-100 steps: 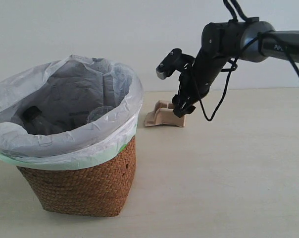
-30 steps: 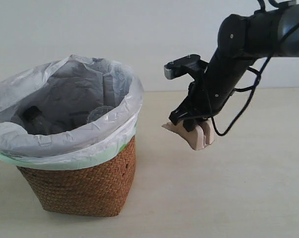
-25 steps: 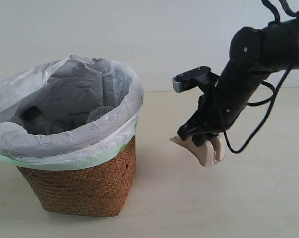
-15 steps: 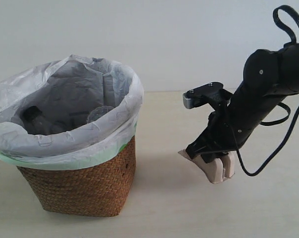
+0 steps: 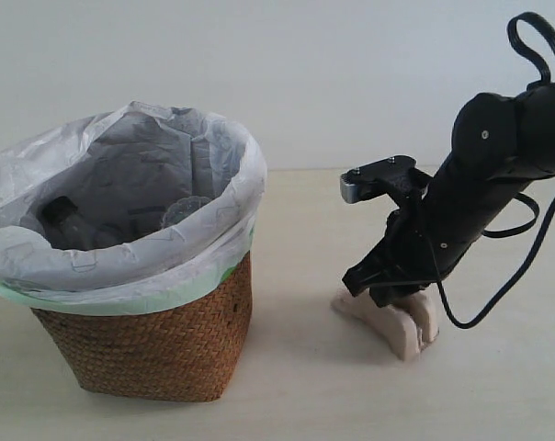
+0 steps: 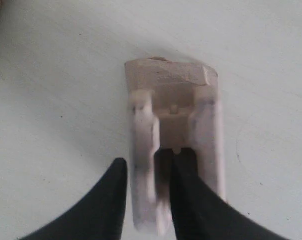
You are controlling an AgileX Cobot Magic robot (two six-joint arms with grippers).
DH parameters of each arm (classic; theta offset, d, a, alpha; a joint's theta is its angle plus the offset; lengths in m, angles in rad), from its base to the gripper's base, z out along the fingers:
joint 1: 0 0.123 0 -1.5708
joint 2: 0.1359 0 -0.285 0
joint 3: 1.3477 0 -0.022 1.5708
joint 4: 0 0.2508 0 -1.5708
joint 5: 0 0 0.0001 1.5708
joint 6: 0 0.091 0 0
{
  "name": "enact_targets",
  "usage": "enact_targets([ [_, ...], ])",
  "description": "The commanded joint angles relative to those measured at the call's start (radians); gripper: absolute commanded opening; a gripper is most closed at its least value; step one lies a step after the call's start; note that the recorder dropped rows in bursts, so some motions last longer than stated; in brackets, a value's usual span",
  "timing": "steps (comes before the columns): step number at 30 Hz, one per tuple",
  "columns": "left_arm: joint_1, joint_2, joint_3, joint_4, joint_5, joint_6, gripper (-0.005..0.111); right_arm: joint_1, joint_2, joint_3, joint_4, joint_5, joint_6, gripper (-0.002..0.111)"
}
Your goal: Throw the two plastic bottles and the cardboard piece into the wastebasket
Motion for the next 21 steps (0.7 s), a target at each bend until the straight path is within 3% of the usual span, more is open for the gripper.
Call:
enact_targets([
  [1,0.003,-0.002,0.003,0.002,-0.003,-0.009,0.006,0.001,-0.014,0.003,0.003,0.003,0.001,0.029],
  [9,0.003,-0.002,0.003,0.002,-0.003,-0.009,0.006,-0.001,-0.014,-0.001,-0.070,-0.011,-0.014,0.031],
  [15,0.003,-0.002,0.003,0.002,-0.003,-0.009,0.006,-0.001,-0.014,-0.001,-0.123,-0.011,-0.014,0.065],
  [21,0.003,-0.002,0.003,0.002,-0.003,-0.009,0.006,-0.001,-0.012,-0.001,-0.149,-0.045,-0.014,0.069],
])
